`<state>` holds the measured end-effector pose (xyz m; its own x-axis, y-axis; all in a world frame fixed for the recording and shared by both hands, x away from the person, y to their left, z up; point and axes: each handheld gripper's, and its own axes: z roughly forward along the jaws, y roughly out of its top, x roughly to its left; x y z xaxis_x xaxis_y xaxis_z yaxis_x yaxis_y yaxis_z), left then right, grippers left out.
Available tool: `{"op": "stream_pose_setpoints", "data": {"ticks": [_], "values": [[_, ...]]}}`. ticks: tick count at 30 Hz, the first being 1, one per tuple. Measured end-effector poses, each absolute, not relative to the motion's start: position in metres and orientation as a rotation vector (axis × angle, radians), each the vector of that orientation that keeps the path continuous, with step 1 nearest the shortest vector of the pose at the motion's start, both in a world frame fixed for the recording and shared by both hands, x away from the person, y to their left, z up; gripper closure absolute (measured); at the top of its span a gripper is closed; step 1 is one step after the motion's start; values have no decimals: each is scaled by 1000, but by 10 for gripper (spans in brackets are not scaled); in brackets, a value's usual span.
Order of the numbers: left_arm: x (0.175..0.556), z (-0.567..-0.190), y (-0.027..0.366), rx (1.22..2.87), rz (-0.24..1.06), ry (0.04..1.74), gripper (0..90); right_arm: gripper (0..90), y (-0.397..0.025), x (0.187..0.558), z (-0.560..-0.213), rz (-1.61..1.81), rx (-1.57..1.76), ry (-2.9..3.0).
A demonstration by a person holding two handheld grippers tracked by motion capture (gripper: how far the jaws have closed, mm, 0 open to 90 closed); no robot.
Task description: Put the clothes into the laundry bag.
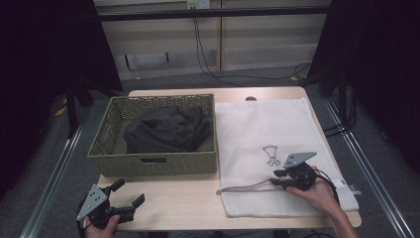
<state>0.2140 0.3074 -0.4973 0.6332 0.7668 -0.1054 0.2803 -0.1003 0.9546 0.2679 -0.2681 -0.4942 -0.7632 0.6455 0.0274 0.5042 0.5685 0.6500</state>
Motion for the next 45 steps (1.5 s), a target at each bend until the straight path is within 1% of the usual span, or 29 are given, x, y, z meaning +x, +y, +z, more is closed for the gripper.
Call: {"op": "stream_pose_setpoints", "data": {"ticks": [1, 3, 4, 7, 10, 31, 45], "values": [[214, -498, 307, 1661, 508, 875, 56, 735, -267, 268, -494, 963, 963, 2584], [214, -498, 308, 1676, 506, 870, 56, 770, -267, 268, -494, 980, 978, 2582], [214, -498, 308, 1672, 505, 870, 56, 813, -268, 269, -495, 978, 1003, 2567], [214, -498, 308, 1673, 506, 871, 56, 860, -271, 271, -497, 1028, 1031, 2544], [215, -498, 308, 1676, 506, 875, 56, 875, -270, 271, -497, 1032, 1026, 2526], [214, -497, 307, 1690, 515, 869, 56, 885, -286, 268, -468, 1318, 1066, 2365], [214, -498, 309, 1687, 513, 869, 56, 889, -288, 275, -447, 1499, 1061, 2245]]}}
